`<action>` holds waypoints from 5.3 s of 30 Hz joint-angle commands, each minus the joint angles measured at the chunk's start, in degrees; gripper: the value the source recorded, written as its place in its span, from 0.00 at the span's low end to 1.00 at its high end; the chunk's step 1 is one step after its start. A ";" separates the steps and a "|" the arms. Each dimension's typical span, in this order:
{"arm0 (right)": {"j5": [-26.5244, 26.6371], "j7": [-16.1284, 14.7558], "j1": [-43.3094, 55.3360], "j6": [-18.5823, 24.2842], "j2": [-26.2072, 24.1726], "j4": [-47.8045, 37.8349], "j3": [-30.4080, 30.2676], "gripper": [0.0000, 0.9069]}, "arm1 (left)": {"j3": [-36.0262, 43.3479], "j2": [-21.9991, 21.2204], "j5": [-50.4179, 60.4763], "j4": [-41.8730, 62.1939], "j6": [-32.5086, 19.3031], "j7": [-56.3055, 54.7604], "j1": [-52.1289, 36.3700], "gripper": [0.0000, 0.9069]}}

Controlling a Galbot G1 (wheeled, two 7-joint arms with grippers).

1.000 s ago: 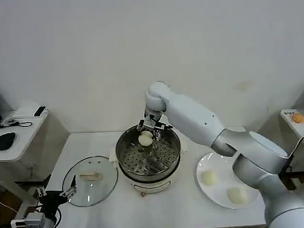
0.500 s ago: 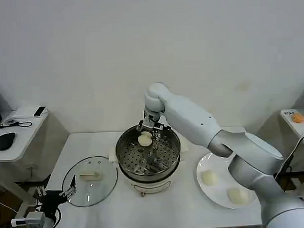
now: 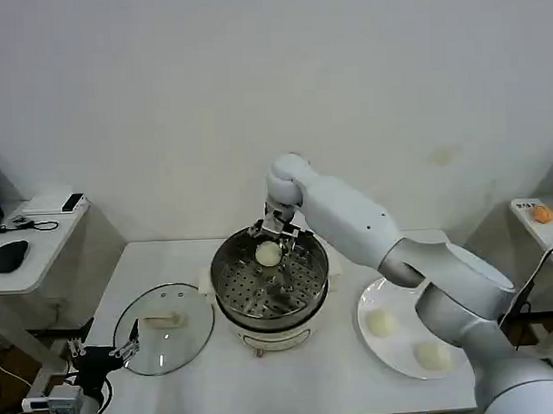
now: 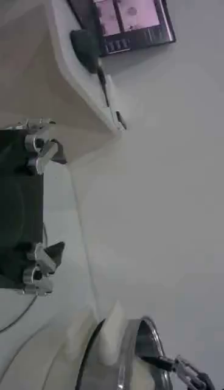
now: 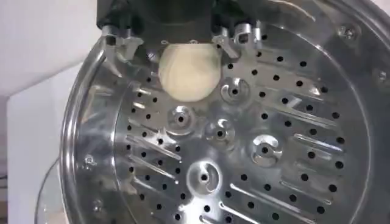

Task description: Take steamed baozi put them in steamer then cover it.

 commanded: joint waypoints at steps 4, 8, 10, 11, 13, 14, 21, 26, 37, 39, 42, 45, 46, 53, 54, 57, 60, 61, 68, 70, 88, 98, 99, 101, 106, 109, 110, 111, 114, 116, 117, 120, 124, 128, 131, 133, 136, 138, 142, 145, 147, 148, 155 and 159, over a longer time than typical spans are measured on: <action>7.13 -0.99 0.79 -4.29 -5.45 7.94 0.76 1.00 | 0.05 0.44 0.05 -0.13 0.08 0.45 -0.35 1.00; 15.88 -1.00 2.47 -9.65 -9.68 13.96 0.24 1.00 | 0.12 0.74 0.06 -0.49 0.30 0.64 -0.54 1.00; 22.86 2.58 4.40 -18.32 -15.49 19.36 -1.79 1.00 | 0.18 0.68 0.06 -0.88 0.50 0.78 -0.67 1.00; 24.90 4.55 4.82 -20.71 -16.76 20.66 -2.52 1.00 | 0.25 0.68 0.05 -1.02 0.58 0.82 -0.74 1.00; 29.30 6.49 5.67 -30.09 -21.44 25.18 -2.95 1.00 | 0.58 0.85 0.20 -1.22 0.65 0.90 -0.85 1.00; 30.51 6.31 5.79 -32.41 -23.44 27.00 -2.66 1.00 | 0.66 0.96 0.27 -1.35 0.68 0.94 -0.85 1.00; 38.82 2.86 7.26 -46.39 -35.91 35.40 0.49 1.00 | 1.43 1.90 0.31 -2.30 0.75 1.20 -0.75 1.00; 38.89 -1.59 6.50 -53.85 -44.08 38.24 0.98 1.00 | 1.72 2.33 -0.02 -3.22 0.79 1.29 -0.77 1.00; 39.34 -3.53 -1.01 -57.01 -54.50 40.42 1.31 1.00 | 2.71 2.51 -0.17 -3.99 0.58 0.92 0.19 1.00; 38.29 -3.51 -3.63 -56.95 -54.88 40.40 2.49 1.00 | 2.87 2.47 -0.15 -4.11 0.56 0.91 0.31 1.00; 37.19 -3.41 -8.77 -56.99 -54.96 40.35 4.79 1.00 | 3.00 2.43 -0.08 -4.14 0.57 0.83 0.38 1.00; 34.74 -3.24 -13.03 -56.61 -54.85 40.43 5.28 1.00 | 2.95 2.28 -0.10 -4.62 0.62 0.85 0.60 1.00; 33.34 -3.14 -14.01 -56.49 -54.68 40.33 5.68 1.00 | 2.95 2.25 -0.11 -4.79 0.63 0.86 0.79 1.00; 29.39 -1.74 -16.86 -55.43 -51.83 38.81 3.80 1.00 | 2.93 2.12 -0.07 -4.13 0.55 0.76 1.06 1.00; 29.23 -1.61 -16.96 -55.49 -51.53 38.75 3.61 1.00 | 2.91 2.09 -0.07 -4.06 0.55 0.77 1.03 1.00; 28.70 -0.92 -17.44 -55.66 -50.35 38.15 2.42 1.00 | 2.85 2.08 -0.08 -3.82 0.55 0.78 0.93 1.00; 28.69 -0.07 -18.00 -55.75 -48.66 36.72 1.83 1.00 | 2.77 2.14 -0.11 -3.25 0.55 0.76 0.72 1.00; 28.63 0.06 -18.09 -55.95 -48.24 36.28 1.84 1.00 | 2.76 2.16 -0.10 -3.08 0.53 0.75 0.69 1.00; 27.23 1.38 -19.15 -55.86 -45.30 33.33 1.43 1.00 | 2.85 2.09 -0.13 -2.08 0.49 0.48 0.28 1.00; 26.85 1.67 -19.47 -55.82 -44.75 32.75 1.38 1.00 | 2.85 2.22 -0.12 -1.87 0.47 0.50 0.21 1.00; 22.73 3.33 -22.15 -54.73 -42.37 29.75 1.32 1.00 | 3.21 2.66 -0.04 -0.02 0.45 0.52 -0.72 1.00; 21.69 4.22 -23.58 -54.70 -40.86 28.54 1.49 1.00 | 3.34 2.89 -0.05 0.42 0.42 0.52 -0.81 1.00; 21.66 4.24 -23.60 -54.72 -40.71 28.46 1.52 1.00 | 3.34 2.92 -0.06 0.41 0.42 0.53 -0.81 1.00; 21.43 4.26 -23.60 -54.72 -40.38 28.15 1.53 1.00 | 3.33 2.94 -0.06 0.42 0.40 0.54 -0.74 1.00; 20.57 4.24 -23.59 -54.59 -40.14 27.40 1.31 1.00 | 3.13 3.10 -0.23 0.82 0.33 0.55 -0.84 1.00; 20.57 4.35 -23.73 -54.53 -39.87 26.78 1.55 1.00 | 3.10 3.10 -0.22 1.18 0.29 0.53 -0.90 1.00; 20.57 4.42 -23.76 -54.53 -39.80 26.65 1.54 1.00 | 3.14 3.13 -0.21 1.20 0.24 0.54 -0.84 1.00; 20.58 4.43 -23.80 -54.50 -39.67 26.42 1.54 1.00 | 3.21 3.09 -0.19 1.24 0.22 0.55 -0.83 1.00; 20.51 4.51 -23.89 -54.47 -39.36 26.12 1.55 1.00 | 3.20 2.92 -0.16 1.40 0.22 0.55 -0.97 1.00; 20.51 4.61 -23.91 -54.46 -39.19 25.98 1.56 1.00 | 3.23 2.93 -0.16 1.39 0.20 0.58 -0.94 1.00; 20.36 4.61 -23.92 -54.39 -39.02 25.86 1.57 1.00 | 3.24 2.93 -0.16 1.37 0.19 0.60 -0.91 1.00; 20.20 4.53 -24.01 -54.32 -38.76 25.57 1.57 1.00 | 3.22 2.93 -0.16 1.48 0.17 0.61 -0.93 1.00; 19.91 4.48 -24.09 -54.09 -38.63 25.32 1.48 1.00 | 3.22 2.98 -0.15 1.63 0.15 0.61 -0.95 1.00; 19.90 4.27 -24.04 -53.91 -38.53 25.18 1.49 0.88 | 3.31 2.92 -0.15 1.78 0.13 0.65 -1.06 1.00; 19.97 4.16 -23.99 -53.82 -38.56 25.13 1.50 0.79 | 3.37 2.88 -0.14 1.83 0.11 0.66 -1.08 1.00; 20.26 4.06 -24.06 -53.87 -38.54 25.03 1.53 0.76 | 3.42 2.87 -0.12 1.93 0.09 0.65 -1.10 1.00; 20.45 3.88 -24.15 -53.96 -38.56 24.98 1.59 0.76 | 3.40 2.95 -0.14 1.96 0.05 0.65 -1.12 1.00; 20.45 3.89 -24.12 -53.95 -38.60 24.97 1.61 0.76 | 3.38 2.97 -0.14 2.00 0.05 0.65 -1.16 1.00; 20.76 3.93 -24.10 -53.97 -38.90 25.20 1.93 0.76 | 3.42 2.94 -0.13 2.00 0.05 0.66 -1.20 1.00; 21.04 3.92 -23.70 -54.04 -39.57 25.83 2.37 0.76 | 3.37 2.83 -0.21 2.05 0.06 0.68 -1.51 1.00; 21.56 3.87 -22.88 -54.10 -40.47 26.27 2.41 0.76 | 3.40 2.73 -0.29 2.07 0.06 0.71 -1.73 1.00; 22.05 3.74 -22.21 -54.16 -41.03 26.97 2.45 0.76 | 3.46 2.70 -0.38 2.06 0.07 0.72 -1.83 1.00; 27.66 2.06 -12.83 -55.40 -47.95 33.99 -1.05 0.76 | 3.47 3.55 -0.50 1.63 0.31 1.02 -1.65 1.00; 32.52 1.29 -2.60 -56.42 -49.69 36.10 -5.81 0.76 | 3.57 3.54 -0.81 1.37 0.33 1.02 -2.05 1.00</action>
